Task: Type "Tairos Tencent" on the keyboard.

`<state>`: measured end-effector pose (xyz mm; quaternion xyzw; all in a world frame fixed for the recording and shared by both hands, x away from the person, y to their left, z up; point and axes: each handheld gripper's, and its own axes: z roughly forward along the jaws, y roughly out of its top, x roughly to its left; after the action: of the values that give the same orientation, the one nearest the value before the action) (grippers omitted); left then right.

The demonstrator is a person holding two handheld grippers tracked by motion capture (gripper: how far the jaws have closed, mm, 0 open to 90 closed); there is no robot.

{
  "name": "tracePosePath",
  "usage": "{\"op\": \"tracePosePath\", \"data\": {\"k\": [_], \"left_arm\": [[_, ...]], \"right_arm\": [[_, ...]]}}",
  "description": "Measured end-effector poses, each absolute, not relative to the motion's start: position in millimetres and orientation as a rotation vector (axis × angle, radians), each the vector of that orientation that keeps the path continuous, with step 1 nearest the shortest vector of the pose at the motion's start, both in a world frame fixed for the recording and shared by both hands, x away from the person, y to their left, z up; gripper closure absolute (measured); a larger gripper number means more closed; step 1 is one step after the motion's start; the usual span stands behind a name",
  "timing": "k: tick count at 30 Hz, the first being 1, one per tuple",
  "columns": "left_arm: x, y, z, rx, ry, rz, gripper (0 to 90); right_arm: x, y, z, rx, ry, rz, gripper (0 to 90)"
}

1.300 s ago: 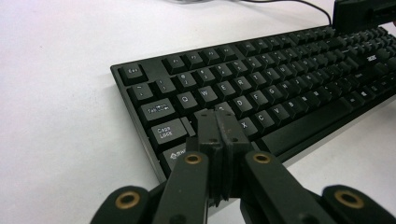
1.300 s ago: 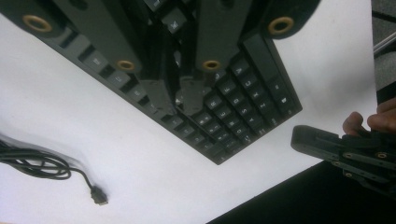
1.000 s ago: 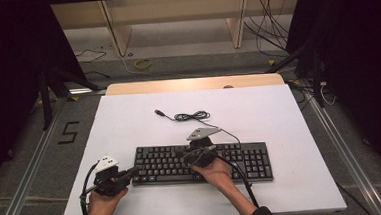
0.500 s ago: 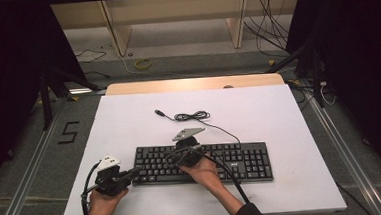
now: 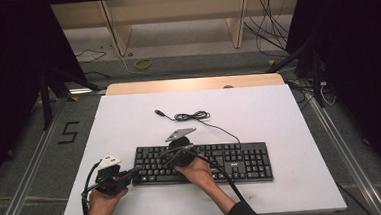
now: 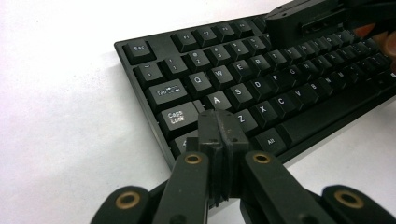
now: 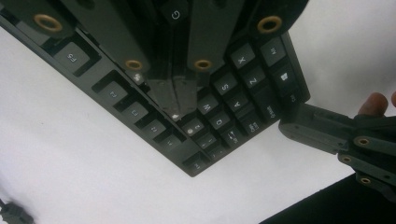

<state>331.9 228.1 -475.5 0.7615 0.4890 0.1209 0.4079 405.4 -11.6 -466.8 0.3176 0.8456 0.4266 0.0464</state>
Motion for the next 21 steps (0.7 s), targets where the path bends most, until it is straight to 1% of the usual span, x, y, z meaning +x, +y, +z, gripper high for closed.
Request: {"op": "tracePosePath", "data": {"k": [21], "left_arm": [[336.2, 228.2, -477.6, 1.925, 1.248, 0.299, 89.1]], "right_arm": [[408.5, -3.1, -471.0, 0.980, 2.604, 1.250, 90.0]]}}
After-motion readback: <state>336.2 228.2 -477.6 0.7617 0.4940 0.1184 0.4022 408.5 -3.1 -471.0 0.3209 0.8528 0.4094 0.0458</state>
